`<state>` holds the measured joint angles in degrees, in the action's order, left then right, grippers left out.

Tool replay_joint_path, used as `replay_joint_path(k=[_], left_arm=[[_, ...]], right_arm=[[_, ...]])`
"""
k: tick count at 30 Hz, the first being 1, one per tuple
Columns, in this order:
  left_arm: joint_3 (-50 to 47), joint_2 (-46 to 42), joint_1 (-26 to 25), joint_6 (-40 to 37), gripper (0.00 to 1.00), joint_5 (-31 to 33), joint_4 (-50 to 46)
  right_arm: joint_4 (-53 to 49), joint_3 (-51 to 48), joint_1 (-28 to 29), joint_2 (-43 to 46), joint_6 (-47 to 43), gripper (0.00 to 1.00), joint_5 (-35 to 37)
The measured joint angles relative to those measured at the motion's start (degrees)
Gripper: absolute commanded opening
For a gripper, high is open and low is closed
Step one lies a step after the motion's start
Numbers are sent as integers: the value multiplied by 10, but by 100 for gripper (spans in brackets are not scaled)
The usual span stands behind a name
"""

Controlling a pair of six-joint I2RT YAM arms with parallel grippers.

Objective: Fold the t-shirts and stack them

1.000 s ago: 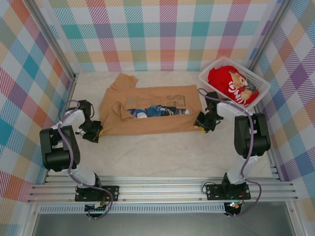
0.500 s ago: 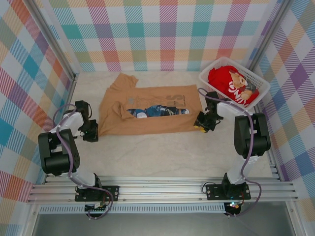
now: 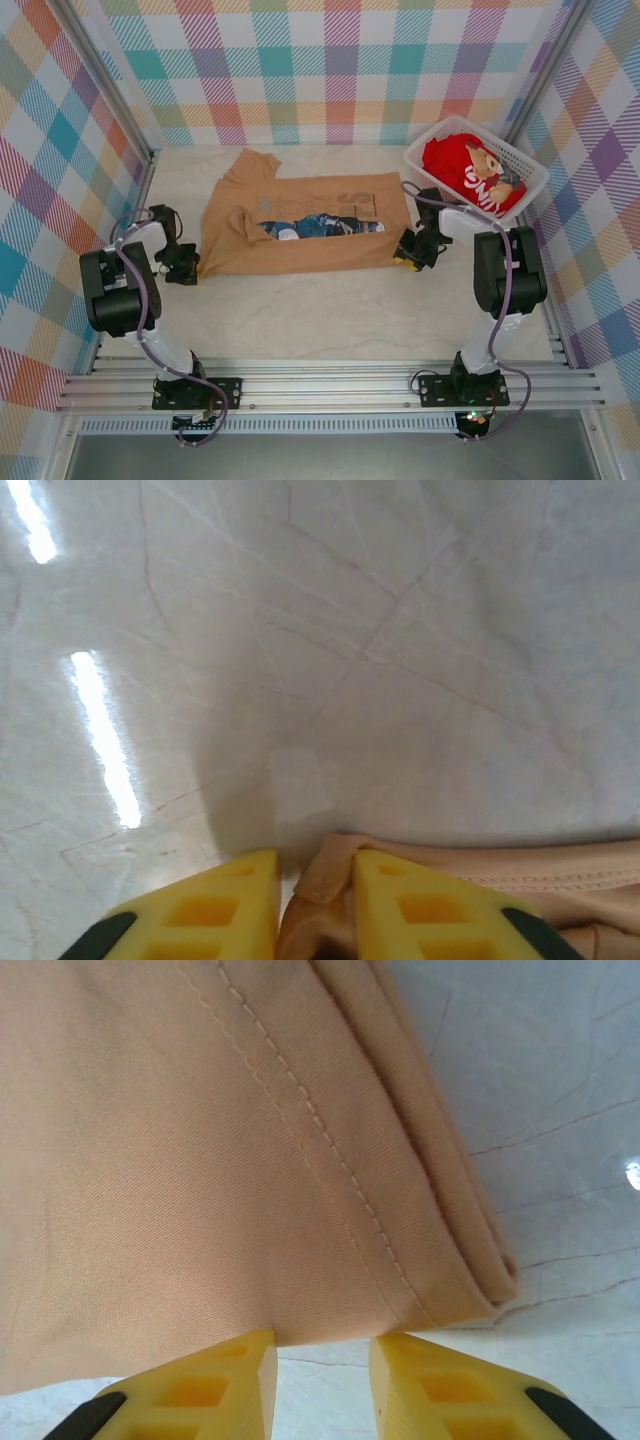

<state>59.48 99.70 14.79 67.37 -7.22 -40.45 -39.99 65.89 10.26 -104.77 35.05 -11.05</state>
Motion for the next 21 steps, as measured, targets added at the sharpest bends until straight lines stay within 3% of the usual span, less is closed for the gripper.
replay_joint_path(k=[4, 8, 12, 17, 21], left_arm=[[13, 8, 1, -35, 5, 4, -11], [30, 10, 4, -79, 2, 20, -15], [50, 11, 16, -124, 2, 30, -31], [67, 22, 25, -167, 5, 45, -60], [67, 26, 25, -180, 23, 50, -77]], right_arm=[[-5, 3, 0, -14, -5, 21, 15], [-28, 19, 0, -25, -16, 9, 34], [-45, 34, 1, -34, -25, 5, 46], [-49, 37, 1, -35, -30, 4, 48], [-49, 37, 2, -35, -30, 7, 48]])
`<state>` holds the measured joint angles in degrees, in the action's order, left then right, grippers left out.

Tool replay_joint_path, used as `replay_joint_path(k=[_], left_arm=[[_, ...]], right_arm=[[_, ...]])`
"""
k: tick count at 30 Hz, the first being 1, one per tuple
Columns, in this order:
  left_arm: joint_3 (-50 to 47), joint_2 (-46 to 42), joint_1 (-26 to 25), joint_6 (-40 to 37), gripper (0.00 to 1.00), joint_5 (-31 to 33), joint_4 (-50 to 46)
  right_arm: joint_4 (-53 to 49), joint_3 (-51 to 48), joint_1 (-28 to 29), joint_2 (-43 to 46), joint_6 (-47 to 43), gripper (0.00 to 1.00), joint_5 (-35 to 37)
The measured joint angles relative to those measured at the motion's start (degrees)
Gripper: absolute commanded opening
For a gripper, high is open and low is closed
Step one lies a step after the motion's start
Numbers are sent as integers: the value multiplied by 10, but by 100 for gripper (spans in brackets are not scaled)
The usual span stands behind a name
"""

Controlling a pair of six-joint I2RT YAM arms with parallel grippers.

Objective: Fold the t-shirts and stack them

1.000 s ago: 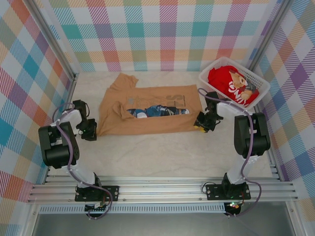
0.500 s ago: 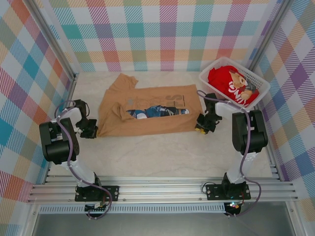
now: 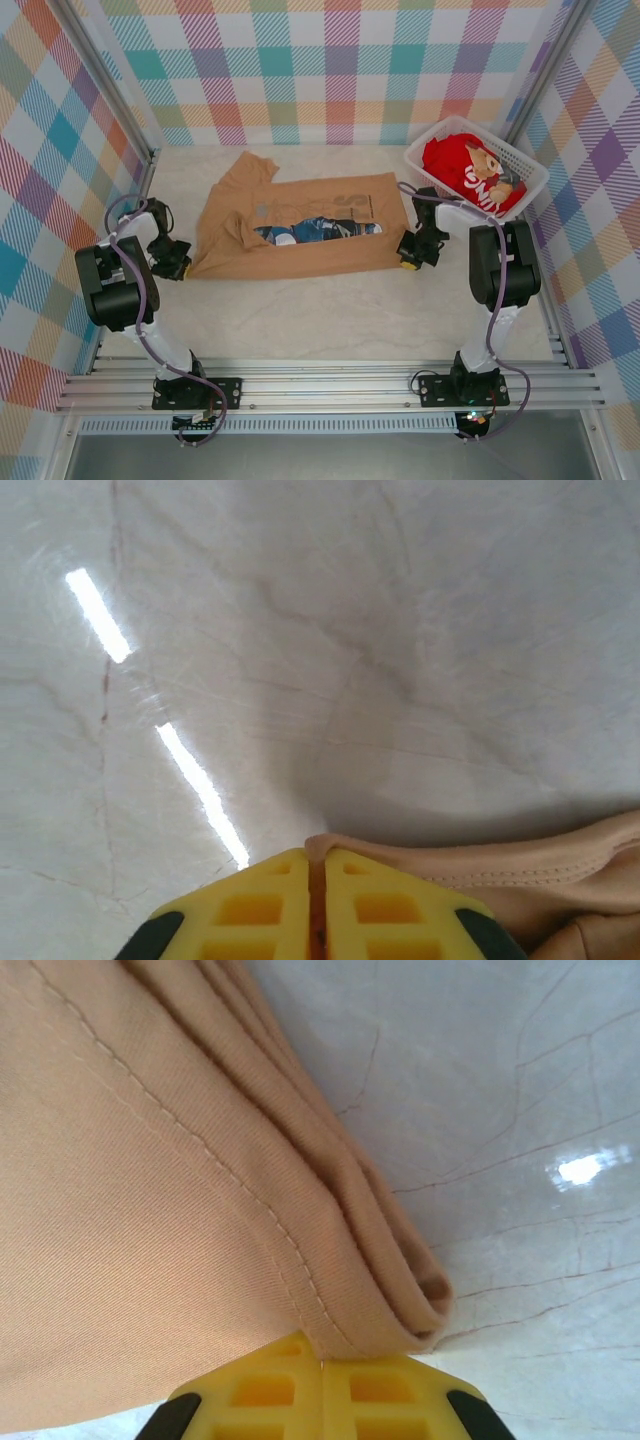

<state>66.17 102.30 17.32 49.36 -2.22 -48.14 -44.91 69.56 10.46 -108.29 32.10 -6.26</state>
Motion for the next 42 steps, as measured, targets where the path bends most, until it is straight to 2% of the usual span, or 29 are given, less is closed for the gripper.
replay_joint_path(k=[4, 6, 10, 14, 17, 22, 29, 36, 42], left_arm=[[1, 0, 1, -8, 42, 19, -15], [4, -4, 0, -11, 42, 30, -26], [21, -52, -38, -11, 35, 57, -48], [32, -101, -142, 3, 26, 42, -41], [4, -106, -191, 24, 23, 11, -27], [-8, -55, -183, 30, 19, 10, -26], [-3, 15, -144, -10, 17, 45, -12], [-19, 9, -145, -38, 17, 54, 1], [-90, -47, -167, -38, 17, 64, 4]], right_arm=[[-1, -2, 2, 5, 0, 20, 7], [-7, -4, 5, 15, 1, 26, 13], [-18, -6, 11, 68, 4, 29, 22], [-12, -5, 22, 116, 5, 27, 21], [1, -4, 25, 108, 4, 25, 5], [19, 12, 25, 59, 6, 23, -8], [14, 22, 15, -14, 6, 23, 23], [3, 12, 14, -5, 6, 25, 28], [-26, -74, 16, 60, 19, 28, 29]])
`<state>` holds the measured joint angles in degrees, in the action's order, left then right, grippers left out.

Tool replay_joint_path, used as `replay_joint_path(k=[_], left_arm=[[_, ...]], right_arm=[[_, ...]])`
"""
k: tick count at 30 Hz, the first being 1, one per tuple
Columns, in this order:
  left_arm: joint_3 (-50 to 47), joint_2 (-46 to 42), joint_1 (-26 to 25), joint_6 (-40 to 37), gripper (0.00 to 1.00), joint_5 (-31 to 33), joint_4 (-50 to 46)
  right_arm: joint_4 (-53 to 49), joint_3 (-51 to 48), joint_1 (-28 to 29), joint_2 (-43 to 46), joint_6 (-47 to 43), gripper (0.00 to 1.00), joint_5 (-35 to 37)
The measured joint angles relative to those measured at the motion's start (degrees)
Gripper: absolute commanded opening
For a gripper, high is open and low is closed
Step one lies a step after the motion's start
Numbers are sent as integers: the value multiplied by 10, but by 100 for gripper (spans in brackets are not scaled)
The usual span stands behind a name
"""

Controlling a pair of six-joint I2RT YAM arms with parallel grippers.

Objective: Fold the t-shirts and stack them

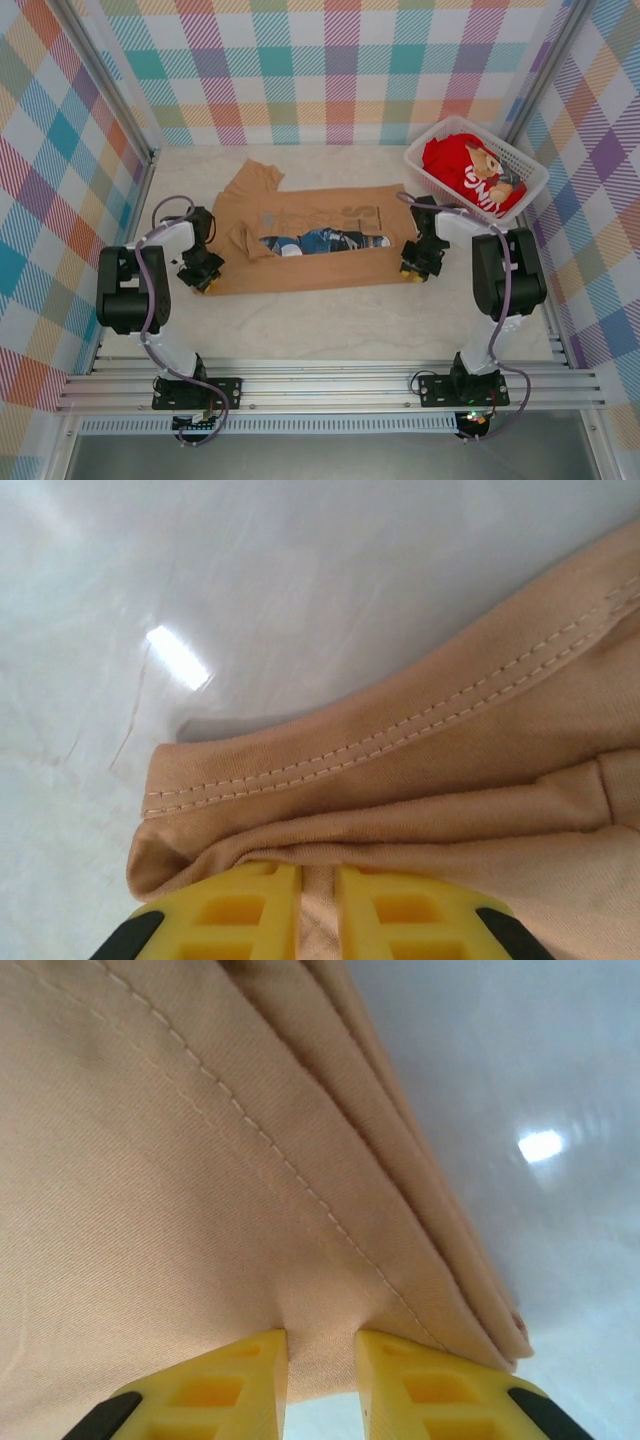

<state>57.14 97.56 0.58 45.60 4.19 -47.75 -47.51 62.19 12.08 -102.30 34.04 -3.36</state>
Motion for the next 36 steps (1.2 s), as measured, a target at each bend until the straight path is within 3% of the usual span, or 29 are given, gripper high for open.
replay_joint_path(k=[3, 5, 11, 14, 17, 22, 27, 36], left_arm=[[-35, -32, -6, 2, 23, 0, -6], [-42, -51, -12, 5, 33, 2, -20], [12, -139, -72, 38, 50, 9, -40], [27, -159, -105, 64, 54, -19, -17], [23, -143, -127, 86, 56, -56, 14], [23, -79, -138, 99, 55, -95, 54], [23, -42, -142, 101, 49, -110, 87], [29, 13, -152, 91, 20, -110, 122]], right_arm=[[-11, -52, 2, 45, 13, 30, 2], [-19, -78, 3, 78, 18, 32, 4], [-25, -65, 12, 150, 18, 43, -1], [18, -66, 18, 208, 9, 49, -47], [136, -101, 22, 287, 12, 54, -138], [304, -146, 27, 354, 47, 54, -249], [366, -148, 30, 353, 71, 54, -285], [376, -156, 30, 354, 78, 53, -299]])
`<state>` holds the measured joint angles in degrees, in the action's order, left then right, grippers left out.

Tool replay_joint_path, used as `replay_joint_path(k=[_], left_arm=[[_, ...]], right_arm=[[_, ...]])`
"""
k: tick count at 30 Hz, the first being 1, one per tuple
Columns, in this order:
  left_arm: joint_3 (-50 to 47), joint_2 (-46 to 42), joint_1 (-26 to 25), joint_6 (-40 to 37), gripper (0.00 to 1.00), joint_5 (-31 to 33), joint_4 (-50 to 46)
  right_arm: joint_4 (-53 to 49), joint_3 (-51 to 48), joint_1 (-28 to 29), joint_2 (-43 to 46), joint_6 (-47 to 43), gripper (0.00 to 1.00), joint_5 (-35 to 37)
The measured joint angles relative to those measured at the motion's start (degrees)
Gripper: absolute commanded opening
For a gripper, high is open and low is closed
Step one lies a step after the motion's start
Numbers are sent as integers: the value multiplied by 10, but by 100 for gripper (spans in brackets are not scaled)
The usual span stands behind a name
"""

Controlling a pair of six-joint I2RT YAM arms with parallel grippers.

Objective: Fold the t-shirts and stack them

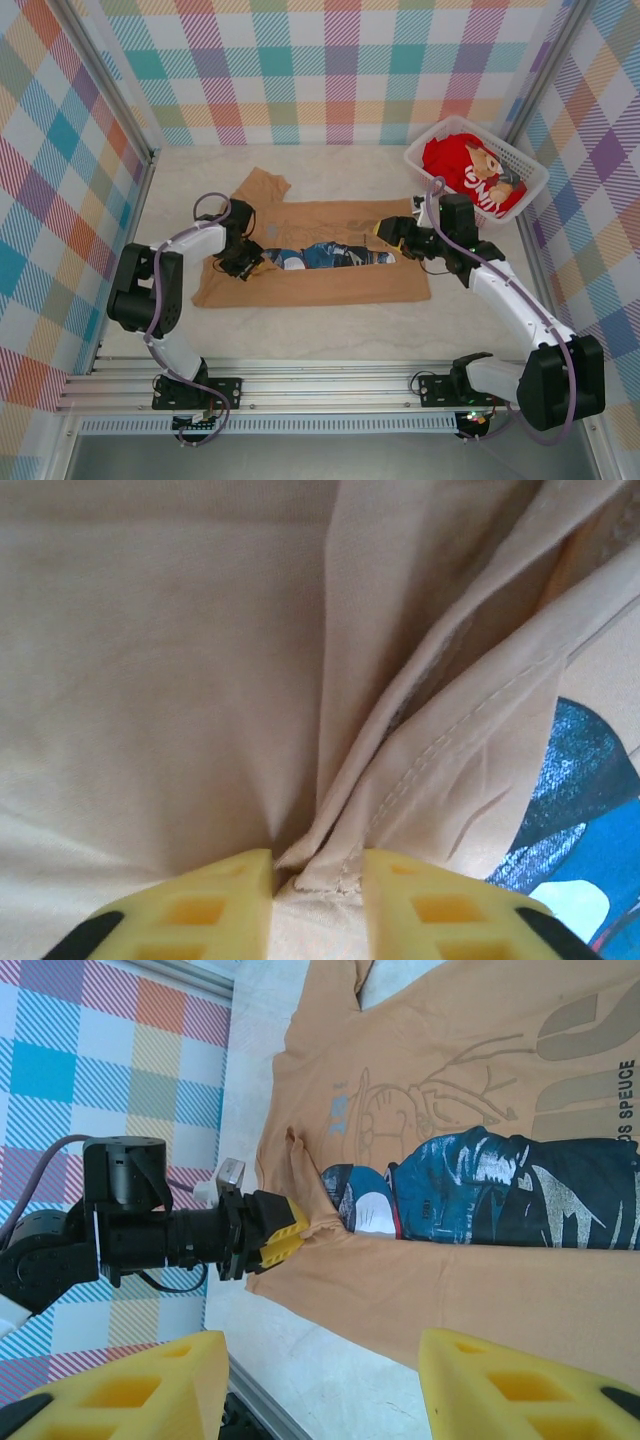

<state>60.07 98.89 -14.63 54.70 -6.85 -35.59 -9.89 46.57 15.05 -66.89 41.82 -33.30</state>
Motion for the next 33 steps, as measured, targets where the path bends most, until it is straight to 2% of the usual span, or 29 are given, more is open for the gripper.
replay_joint_path(k=[10, 20, 26, 33], left_arm=[[67, 7, -25, -10, 6, 16, -5], [159, 84, -51, -53, 4, 20, -49], [227, 122, -83, -96, 4, 35, -79], [246, 130, -93, -115, 3, 56, -94]], right_arm=[[0, -8, 0, 6, 9, 52, 0], [-1, -8, 0, 1, 9, 52, 0], [-3, -8, 0, -2, 9, 51, 0], [-2, -8, 0, -6, 9, 52, -2]])
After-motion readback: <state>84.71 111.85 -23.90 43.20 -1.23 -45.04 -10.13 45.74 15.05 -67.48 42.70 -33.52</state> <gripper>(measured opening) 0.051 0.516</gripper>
